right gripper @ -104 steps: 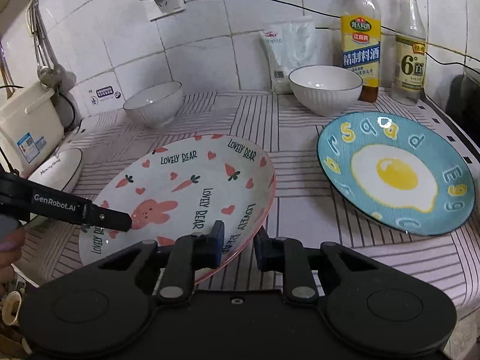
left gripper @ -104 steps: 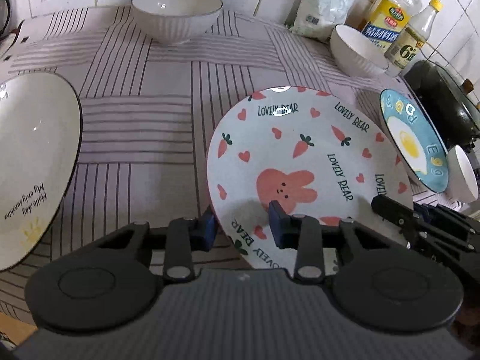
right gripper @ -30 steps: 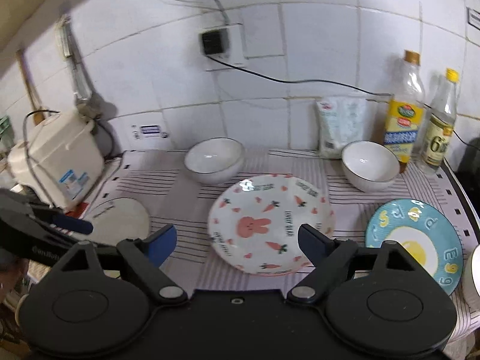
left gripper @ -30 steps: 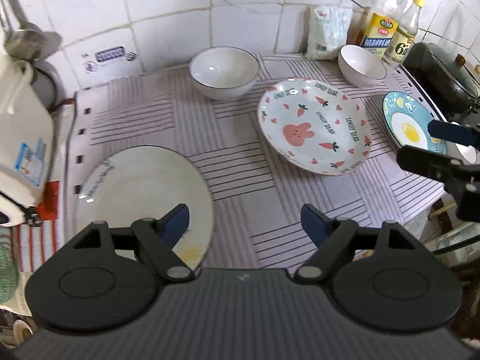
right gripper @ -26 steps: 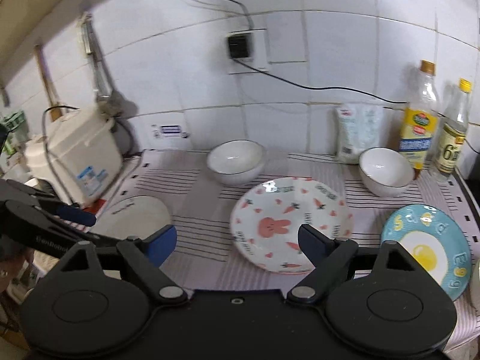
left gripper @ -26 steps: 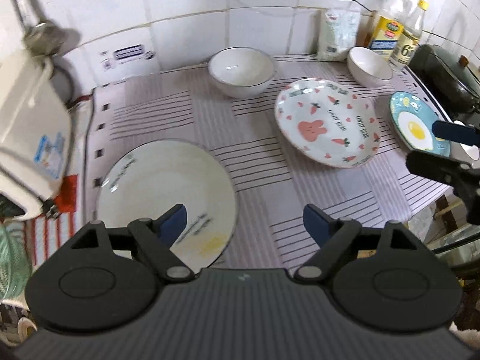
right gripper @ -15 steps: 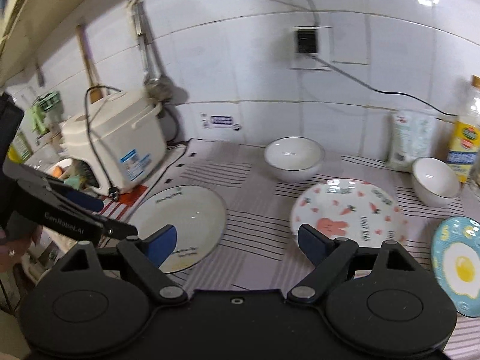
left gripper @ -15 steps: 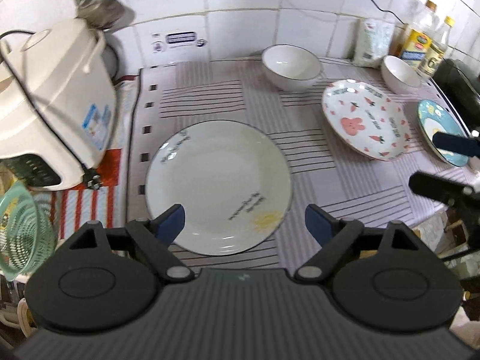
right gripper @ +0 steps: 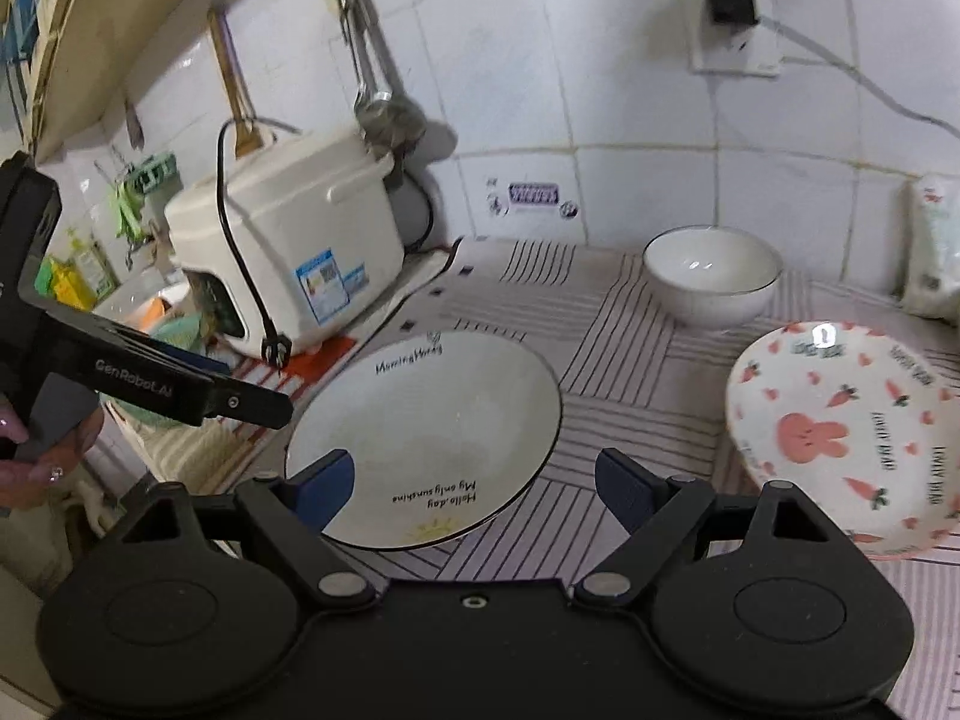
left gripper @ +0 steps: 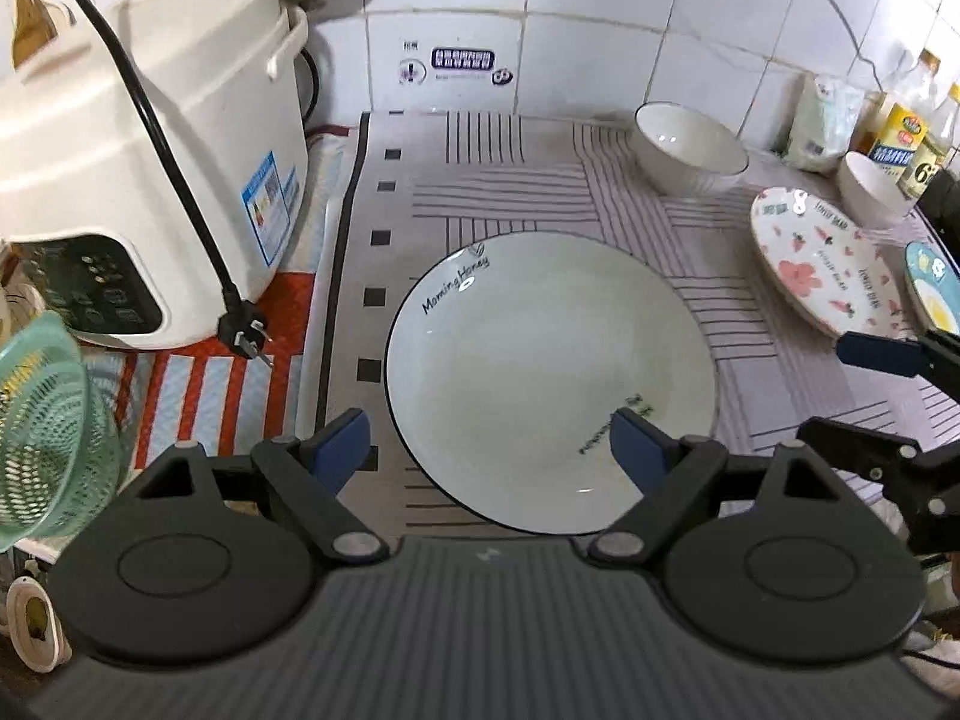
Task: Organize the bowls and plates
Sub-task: 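Move both grippers to the rim of the white Morning Honey plate, then close both grippers on the white plate rim and lift it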
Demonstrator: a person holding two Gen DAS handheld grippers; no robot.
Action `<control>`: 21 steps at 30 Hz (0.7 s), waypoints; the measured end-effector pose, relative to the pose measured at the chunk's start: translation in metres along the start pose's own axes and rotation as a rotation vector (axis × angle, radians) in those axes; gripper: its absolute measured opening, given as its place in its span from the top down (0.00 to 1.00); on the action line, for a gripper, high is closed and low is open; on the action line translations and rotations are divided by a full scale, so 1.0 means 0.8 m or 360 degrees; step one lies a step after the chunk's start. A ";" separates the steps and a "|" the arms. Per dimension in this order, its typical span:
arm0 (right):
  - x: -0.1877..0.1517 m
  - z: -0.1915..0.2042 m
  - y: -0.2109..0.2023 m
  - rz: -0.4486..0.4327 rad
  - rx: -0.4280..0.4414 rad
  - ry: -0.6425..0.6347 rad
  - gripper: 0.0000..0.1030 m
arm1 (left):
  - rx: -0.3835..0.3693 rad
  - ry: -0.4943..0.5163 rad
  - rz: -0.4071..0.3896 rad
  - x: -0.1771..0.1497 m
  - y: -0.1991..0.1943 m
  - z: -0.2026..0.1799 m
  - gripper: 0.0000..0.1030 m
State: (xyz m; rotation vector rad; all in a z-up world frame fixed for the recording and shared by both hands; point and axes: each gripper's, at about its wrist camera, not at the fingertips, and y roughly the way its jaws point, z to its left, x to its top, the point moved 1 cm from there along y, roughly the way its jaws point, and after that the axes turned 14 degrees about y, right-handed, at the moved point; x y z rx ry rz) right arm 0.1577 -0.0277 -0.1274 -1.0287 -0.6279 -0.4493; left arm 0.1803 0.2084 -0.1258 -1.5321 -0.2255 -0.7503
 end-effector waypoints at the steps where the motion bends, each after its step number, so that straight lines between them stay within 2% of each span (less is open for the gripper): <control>1: -0.001 -0.001 0.009 0.0012 0.0006 -0.0008 0.13 | -0.0006 -0.0003 0.0000 -0.002 0.007 0.002 0.17; 2: -0.002 -0.001 0.018 0.0032 0.0003 -0.0016 0.13 | -0.0018 -0.0009 0.0005 -0.004 0.015 0.005 0.17; 5: -0.003 -0.004 0.045 0.0114 -0.0009 -0.0030 0.23 | -0.0026 -0.0078 0.0036 -0.008 0.038 0.014 0.17; 8: -0.007 -0.010 0.065 0.0142 -0.0066 -0.0004 0.24 | -0.0030 -0.0125 0.0119 -0.010 0.064 0.025 0.18; 12: -0.009 -0.016 0.086 0.0180 -0.0063 0.0070 0.24 | -0.0041 -0.0133 0.0195 -0.013 0.086 0.031 0.19; 15: -0.010 -0.020 0.097 0.0214 -0.0062 0.0156 0.25 | -0.0057 -0.0139 0.0211 -0.013 0.094 0.032 0.24; 21: -0.011 -0.022 0.113 0.0250 -0.0080 0.0260 0.37 | -0.0083 -0.0160 0.0256 -0.015 0.108 0.037 0.35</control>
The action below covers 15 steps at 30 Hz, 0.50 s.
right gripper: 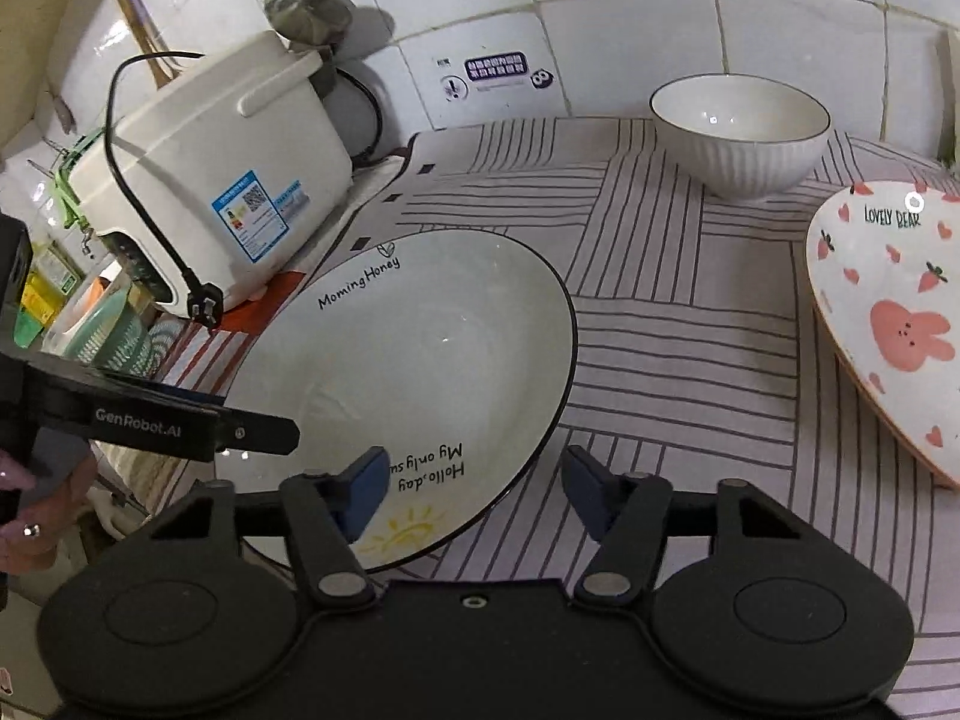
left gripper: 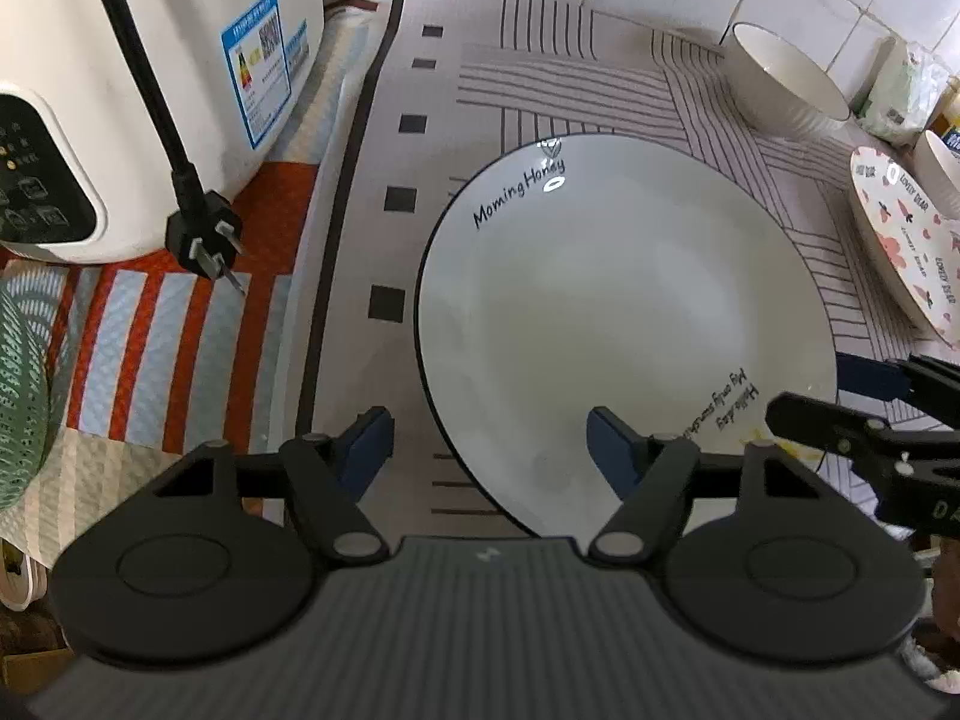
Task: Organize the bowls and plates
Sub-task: 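Close both grippers on the white plate rim and lift it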
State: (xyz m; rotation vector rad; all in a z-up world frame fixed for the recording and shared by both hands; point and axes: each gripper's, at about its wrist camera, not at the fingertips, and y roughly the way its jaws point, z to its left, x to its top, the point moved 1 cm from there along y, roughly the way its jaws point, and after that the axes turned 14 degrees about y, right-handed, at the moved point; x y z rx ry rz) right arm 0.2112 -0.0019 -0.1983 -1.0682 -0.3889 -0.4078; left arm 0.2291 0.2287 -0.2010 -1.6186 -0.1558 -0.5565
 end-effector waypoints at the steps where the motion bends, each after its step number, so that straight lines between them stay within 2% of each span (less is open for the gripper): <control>1: 0.000 0.000 0.002 0.0001 -0.0004 0.0009 0.38 | -0.0001 -0.0001 0.0011 0.000 0.002 0.000 0.36; 6: 0.001 -0.003 0.014 -0.0005 -0.0007 0.0128 0.49 | 0.0005 -0.0026 0.0003 -0.001 0.001 0.003 0.48; 12: -0.003 0.002 0.017 -0.0024 -0.0040 0.0172 0.57 | 0.0016 -0.0003 -0.0029 -0.005 0.000 0.002 0.49; 14: -0.005 0.003 0.018 -0.0045 -0.0062 0.0181 0.62 | 0.0007 0.0001 -0.0041 -0.007 -0.001 0.001 0.53; 15: -0.005 0.003 0.018 -0.0051 -0.0075 0.0182 0.67 | -0.0008 -0.0006 -0.0048 -0.006 -0.001 0.001 0.60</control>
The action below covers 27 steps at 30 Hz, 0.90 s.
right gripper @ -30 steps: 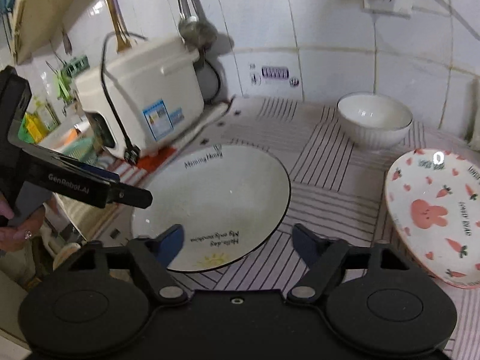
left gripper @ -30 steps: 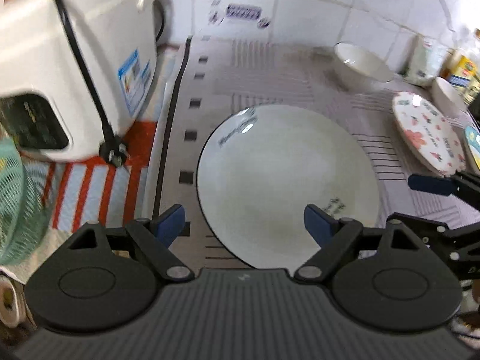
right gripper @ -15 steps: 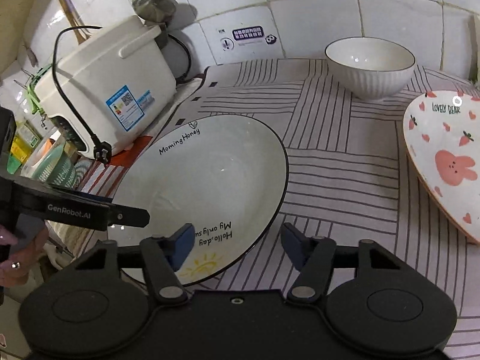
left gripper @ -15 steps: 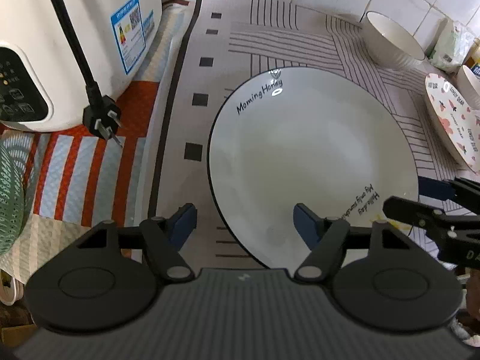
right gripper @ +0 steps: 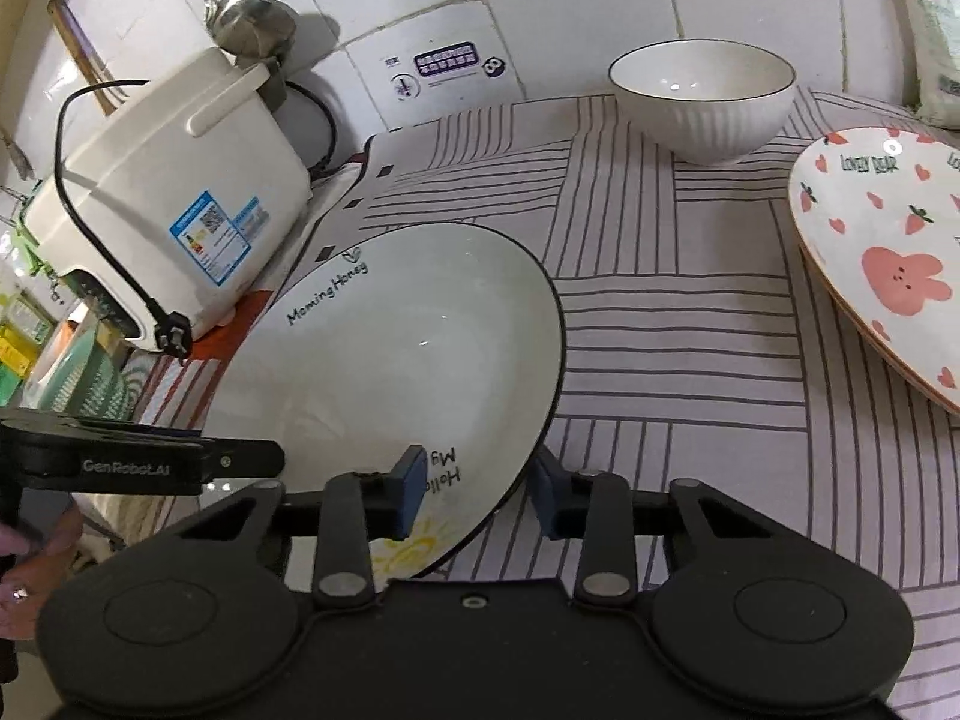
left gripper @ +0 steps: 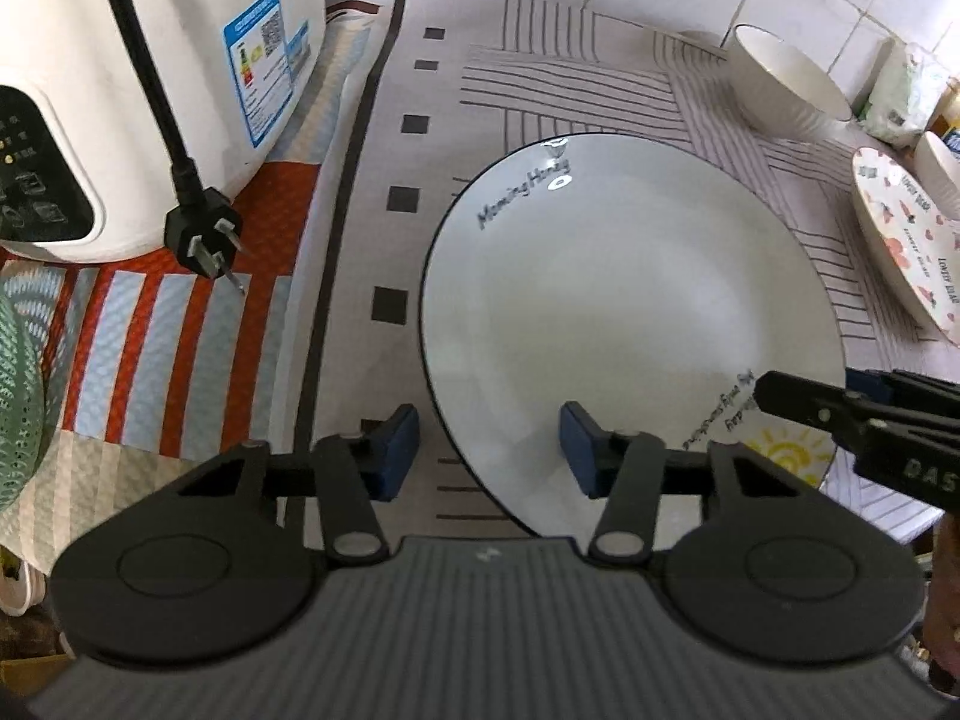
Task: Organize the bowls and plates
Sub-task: 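Close both grippers on the white plate rim and lift it, then carry the white plate with both grippers onto the pink plate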
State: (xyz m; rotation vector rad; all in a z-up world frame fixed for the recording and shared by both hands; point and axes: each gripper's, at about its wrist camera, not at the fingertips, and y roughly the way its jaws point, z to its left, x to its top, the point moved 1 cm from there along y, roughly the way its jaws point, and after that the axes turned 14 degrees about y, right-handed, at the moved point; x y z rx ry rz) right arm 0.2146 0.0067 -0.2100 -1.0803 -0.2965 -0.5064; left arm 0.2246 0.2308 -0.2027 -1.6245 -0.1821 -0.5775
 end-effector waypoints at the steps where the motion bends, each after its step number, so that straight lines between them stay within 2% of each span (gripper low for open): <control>1: 0.000 0.000 0.000 -0.0007 -0.0018 0.0004 0.70 | -0.0024 -0.0019 -0.0007 0.001 0.000 0.000 0.63; 5: 0.002 -0.006 0.000 -0.0005 0.0001 0.0001 0.74 | 0.0035 -0.0087 0.0014 0.006 0.001 -0.004 0.63; 10: 0.000 -0.009 0.000 -0.0029 0.0031 -0.0028 0.74 | 0.0031 -0.0132 0.0000 0.002 0.004 -0.002 0.64; 16: 0.004 -0.011 -0.004 0.0021 0.0071 -0.0086 0.76 | 0.0029 -0.0183 0.0091 0.005 0.007 0.000 0.66; 27: 0.002 -0.029 -0.049 0.0057 0.0124 -0.0056 0.76 | 0.0045 -0.0023 0.0150 0.011 -0.030 -0.046 0.66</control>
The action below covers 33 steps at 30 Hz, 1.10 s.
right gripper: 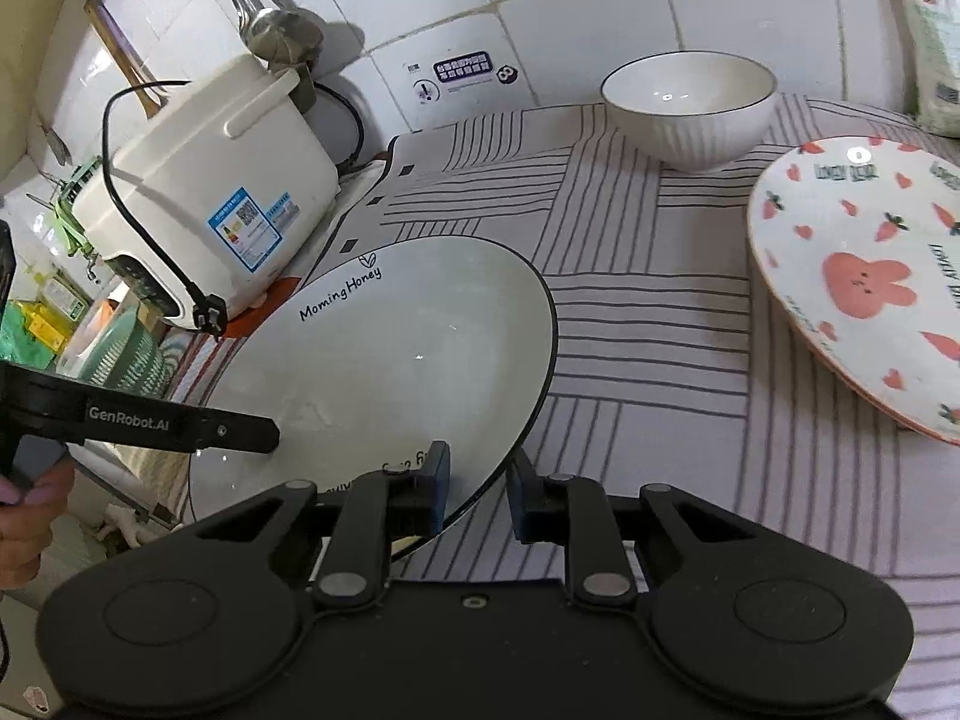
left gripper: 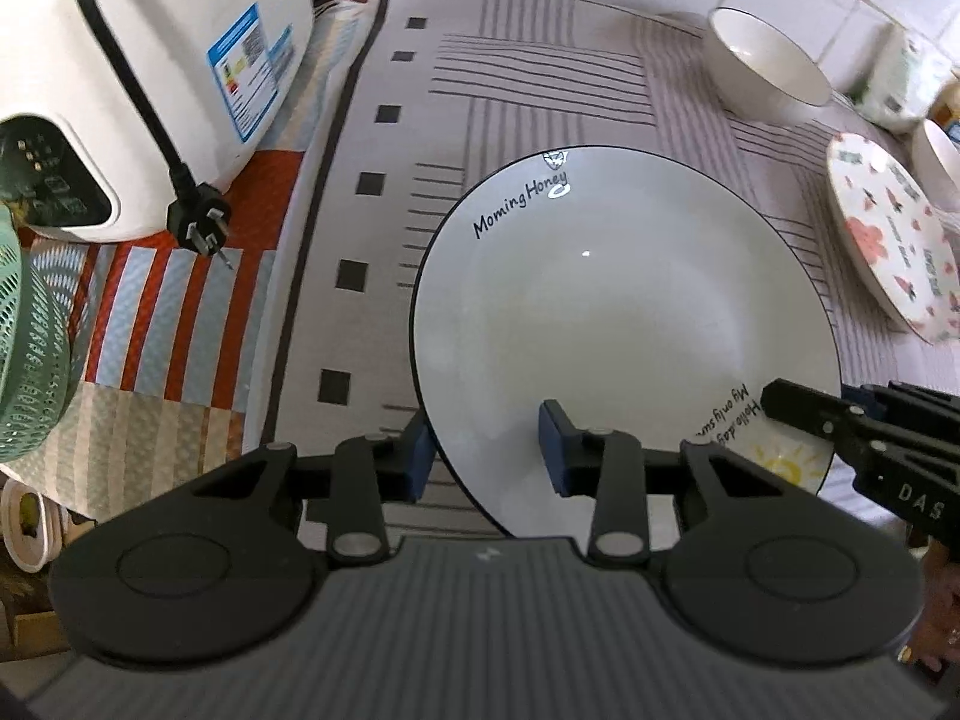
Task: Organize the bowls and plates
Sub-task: 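Carry the white plate with both grippers onto the pink plate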
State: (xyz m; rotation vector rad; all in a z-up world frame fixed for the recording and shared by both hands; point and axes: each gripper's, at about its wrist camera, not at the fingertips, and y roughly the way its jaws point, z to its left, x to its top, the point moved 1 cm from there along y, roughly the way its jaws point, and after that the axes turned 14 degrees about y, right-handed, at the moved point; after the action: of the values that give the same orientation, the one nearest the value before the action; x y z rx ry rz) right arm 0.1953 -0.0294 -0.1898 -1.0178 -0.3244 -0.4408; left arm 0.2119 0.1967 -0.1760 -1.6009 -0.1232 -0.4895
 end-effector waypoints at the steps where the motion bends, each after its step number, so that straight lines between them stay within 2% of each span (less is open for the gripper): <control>1: 0.000 -0.002 -0.007 0.0000 0.0001 0.0007 0.76 | -0.0008 0.0007 0.0004 0.002 -0.004 -0.004 0.66; 10: 0.001 0.002 -0.073 -0.0109 -0.0001 0.0000 0.76 | -0.0083 0.0015 -0.0029 0.019 -0.046 -0.032 0.66; 18: 0.012 -0.006 -0.127 -0.0223 -0.0024 0.0004 0.76 | -0.0102 0.0091 -0.0125 0.037 -0.084 -0.073 0.66; 27: 0.017 -0.035 -0.188 -0.0319 -0.0074 0.0068 0.76 | -0.0135 0.0249 -0.0210 0.061 -0.115 -0.136 0.66; 33: 0.023 -0.071 -0.215 -0.0366 -0.0110 0.0117 0.76 | -0.0178 0.0323 -0.0225 0.084 -0.112 -0.182 0.66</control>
State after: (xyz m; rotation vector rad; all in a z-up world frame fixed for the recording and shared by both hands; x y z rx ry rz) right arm 0.1289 -0.1602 -0.0813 -1.0333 -0.3640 -0.6997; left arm 0.2054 0.0500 -0.0654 -1.6485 -0.0562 -0.7769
